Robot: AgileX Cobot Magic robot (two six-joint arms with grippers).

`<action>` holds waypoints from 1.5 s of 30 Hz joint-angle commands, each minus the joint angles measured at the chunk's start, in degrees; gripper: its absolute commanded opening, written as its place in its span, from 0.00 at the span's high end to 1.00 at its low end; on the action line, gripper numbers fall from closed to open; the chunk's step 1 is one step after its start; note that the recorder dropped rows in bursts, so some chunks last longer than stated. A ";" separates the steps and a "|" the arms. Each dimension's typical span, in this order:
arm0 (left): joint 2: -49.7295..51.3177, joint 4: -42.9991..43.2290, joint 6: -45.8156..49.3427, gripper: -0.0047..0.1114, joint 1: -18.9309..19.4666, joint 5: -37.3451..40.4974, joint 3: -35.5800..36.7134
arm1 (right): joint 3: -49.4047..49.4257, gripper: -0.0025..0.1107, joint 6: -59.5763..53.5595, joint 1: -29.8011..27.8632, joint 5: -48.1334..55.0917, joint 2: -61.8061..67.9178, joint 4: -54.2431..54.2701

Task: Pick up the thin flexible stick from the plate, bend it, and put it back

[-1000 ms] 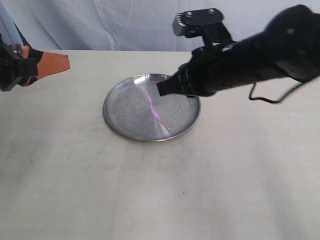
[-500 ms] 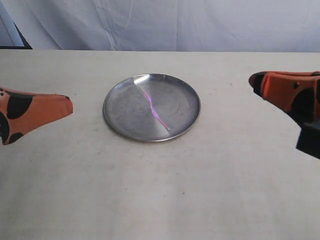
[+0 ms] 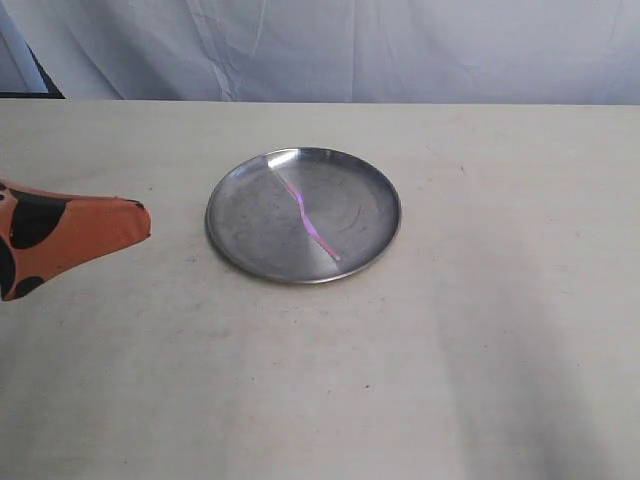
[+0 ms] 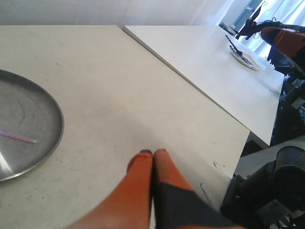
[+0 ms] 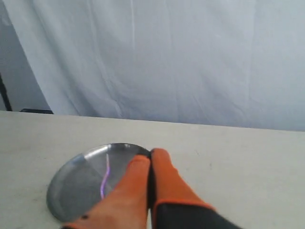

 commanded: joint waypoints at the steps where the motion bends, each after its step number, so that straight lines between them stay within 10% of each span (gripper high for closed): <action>1: -0.29 -0.34 -0.27 0.96 0.00 -0.26 0.20 | 4.10 0.99 8.89 -1.61 -1.60 -0.78 -11.02; 7: -0.29 -0.34 -0.27 0.96 0.00 -0.26 0.20 | 12.30 0.99 41.47 -1.58 -1.94 -7.66 -38.85; 45: -0.29 -0.34 -0.17 0.96 0.00 -0.26 0.20 | 27.95 0.99 33.19 -0.17 -11.05 -19.10 -43.75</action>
